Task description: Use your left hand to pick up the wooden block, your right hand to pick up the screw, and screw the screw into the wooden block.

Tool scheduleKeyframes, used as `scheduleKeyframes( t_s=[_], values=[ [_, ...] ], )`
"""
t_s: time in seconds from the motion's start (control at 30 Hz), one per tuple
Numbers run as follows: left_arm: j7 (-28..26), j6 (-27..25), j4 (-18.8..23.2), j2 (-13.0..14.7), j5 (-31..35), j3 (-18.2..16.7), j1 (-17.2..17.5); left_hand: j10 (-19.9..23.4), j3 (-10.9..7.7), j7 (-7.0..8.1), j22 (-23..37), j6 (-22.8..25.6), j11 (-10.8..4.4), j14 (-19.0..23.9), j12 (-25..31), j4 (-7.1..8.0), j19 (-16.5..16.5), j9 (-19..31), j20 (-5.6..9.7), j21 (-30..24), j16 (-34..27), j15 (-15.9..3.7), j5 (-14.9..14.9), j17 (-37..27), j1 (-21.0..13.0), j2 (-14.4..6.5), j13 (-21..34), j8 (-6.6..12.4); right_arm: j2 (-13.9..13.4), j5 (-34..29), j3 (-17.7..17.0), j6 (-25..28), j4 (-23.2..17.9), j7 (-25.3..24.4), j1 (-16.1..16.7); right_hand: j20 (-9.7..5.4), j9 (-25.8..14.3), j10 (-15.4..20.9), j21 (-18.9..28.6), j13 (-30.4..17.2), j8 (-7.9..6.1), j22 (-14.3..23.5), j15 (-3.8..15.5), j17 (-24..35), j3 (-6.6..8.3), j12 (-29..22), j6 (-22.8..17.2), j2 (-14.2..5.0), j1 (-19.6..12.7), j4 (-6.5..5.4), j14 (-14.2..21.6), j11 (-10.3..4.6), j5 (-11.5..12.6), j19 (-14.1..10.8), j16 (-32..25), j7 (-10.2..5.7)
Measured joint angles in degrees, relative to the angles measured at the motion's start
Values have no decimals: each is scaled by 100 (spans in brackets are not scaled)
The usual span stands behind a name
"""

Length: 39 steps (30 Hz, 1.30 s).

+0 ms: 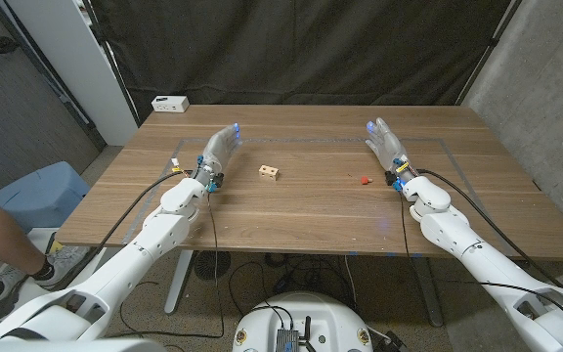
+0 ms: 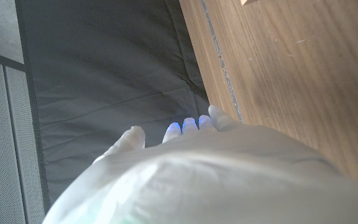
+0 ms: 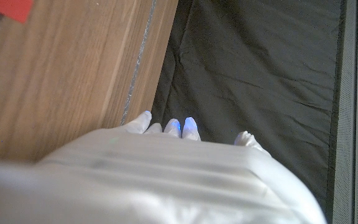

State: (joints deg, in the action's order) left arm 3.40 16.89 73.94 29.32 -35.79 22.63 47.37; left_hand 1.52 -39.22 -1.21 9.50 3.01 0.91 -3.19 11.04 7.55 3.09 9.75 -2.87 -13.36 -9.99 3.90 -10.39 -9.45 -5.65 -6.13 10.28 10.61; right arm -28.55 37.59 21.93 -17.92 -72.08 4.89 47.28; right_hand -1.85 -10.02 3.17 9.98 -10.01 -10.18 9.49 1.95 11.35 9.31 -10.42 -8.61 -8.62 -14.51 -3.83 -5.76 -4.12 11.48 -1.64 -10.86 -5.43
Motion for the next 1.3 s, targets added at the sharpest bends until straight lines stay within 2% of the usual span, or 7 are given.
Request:
scheduleKeyframes(
  t_s=[0.43,0.67,0.83,0.9,1.13,1.3],
  values=[
    [-120,-101,201,113,217,67,-41,101,-24,31,26,92,-75,53,45,-112,54,-1,-53,25,0,52,0,12,-31,-29,-1,0,-16,-48,24,11,34,-5,-55,1,0,0,21,1,0,-1,0,-17,0,0,1,0,0,0,0,1,0,0,0,0],
    [-351,-324,421,197,449,121,-63,163,-8,103,26,163,-102,52,45,-181,72,-1,-133,73,0,113,0,12,-115,-51,-1,0,-64,-75,25,15,138,47,-154,1,1,0,21,1,1,-1,0,-42,24,0,-2,1,0,24,1,1,0,0,0,-3],
    [-509,-513,722,322,601,164,-65,235,18,175,26,235,-174,22,45,-290,50,-1,-321,101,0,142,1,12,-147,-83,-1,0,-107,-117,25,16,188,104,-215,1,1,0,21,1,1,-1,0,-51,24,0,-20,24,-24,24,1,2,0,0,0,-21],
    [-553,-592,799,363,660,173,-62,238,30,191,25,246,-177,22,45,-331,60,-1,-349,111,0,143,9,12,-146,-82,-1,0,-127,-139,25,23,210,128,-239,1,1,0,21,1,1,-1,-1,-51,24,0,-32,24,-23,24,1,2,0,0,0,-9],
    [-652,-896,1206,668,884,195,-50,297,42,391,25,283,-278,22,45,-491,29,-1,-380,158,0,142,24,-4,-247,-19,-2,0,-177,-177,29,45,247,156,-287,1,1,0,21,1,1,-2,-1,-70,47,0,-41,53,-53,47,1,2,0,0,0,0],
    [-631,-1107,1451,928,1027,196,-61,316,29,422,25,315,-360,21,45,-594,-25,-1,-433,198,0,142,46,-4,-294,23,-2,0,-196,-197,29,46,247,149,-289,1,2,0,21,2,1,-2,-1,-70,47,0,-41,78,-75,47,1,2,0,0,0,0]
  ],
)
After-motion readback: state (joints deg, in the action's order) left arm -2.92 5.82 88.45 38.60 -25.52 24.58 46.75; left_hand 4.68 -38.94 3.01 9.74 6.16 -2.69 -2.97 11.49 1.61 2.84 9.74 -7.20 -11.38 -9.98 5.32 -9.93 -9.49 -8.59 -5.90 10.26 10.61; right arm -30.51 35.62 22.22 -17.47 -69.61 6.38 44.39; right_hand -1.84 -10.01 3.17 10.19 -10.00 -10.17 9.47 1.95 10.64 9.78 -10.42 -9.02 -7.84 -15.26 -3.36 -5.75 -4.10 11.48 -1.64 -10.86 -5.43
